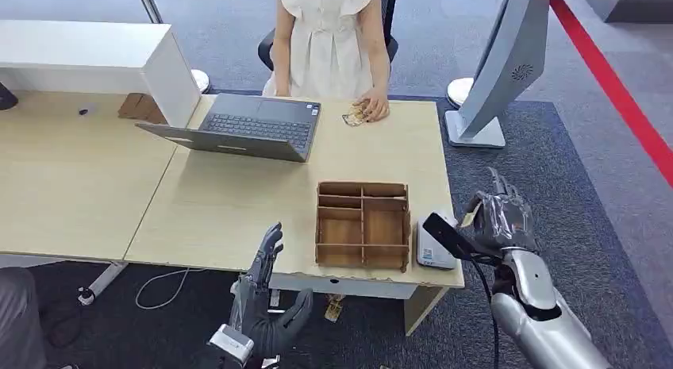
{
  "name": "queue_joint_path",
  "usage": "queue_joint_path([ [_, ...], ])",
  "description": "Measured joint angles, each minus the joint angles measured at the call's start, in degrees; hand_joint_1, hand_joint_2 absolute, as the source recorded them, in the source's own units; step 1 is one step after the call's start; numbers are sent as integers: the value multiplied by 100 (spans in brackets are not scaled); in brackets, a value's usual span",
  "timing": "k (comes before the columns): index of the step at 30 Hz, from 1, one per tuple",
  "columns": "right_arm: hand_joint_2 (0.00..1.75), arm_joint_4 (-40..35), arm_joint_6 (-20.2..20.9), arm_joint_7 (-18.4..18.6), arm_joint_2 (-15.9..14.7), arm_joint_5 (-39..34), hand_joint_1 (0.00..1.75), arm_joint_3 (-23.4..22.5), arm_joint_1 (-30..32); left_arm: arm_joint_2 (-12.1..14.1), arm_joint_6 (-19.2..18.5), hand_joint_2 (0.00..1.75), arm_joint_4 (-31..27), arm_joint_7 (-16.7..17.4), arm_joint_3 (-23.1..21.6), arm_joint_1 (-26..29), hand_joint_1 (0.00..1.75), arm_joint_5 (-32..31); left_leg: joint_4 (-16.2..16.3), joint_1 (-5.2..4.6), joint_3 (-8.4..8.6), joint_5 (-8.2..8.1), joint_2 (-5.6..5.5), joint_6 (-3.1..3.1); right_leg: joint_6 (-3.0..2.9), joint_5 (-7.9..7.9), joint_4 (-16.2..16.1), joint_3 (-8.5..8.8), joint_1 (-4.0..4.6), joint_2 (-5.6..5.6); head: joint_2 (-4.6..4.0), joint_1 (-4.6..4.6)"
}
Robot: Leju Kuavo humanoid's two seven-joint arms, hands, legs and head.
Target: Pass the card to the sensor for recognition and then transmit it.
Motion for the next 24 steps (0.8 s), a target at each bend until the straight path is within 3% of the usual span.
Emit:
queue_joint_path([
  [24,175,708,-101,-337,378,-173,175,118,319,-98,-304,175,66,-190,-9,-114,0,166,0,1,-4,0,-2,0,0,0,1,0,0,-1,0,-2],
])
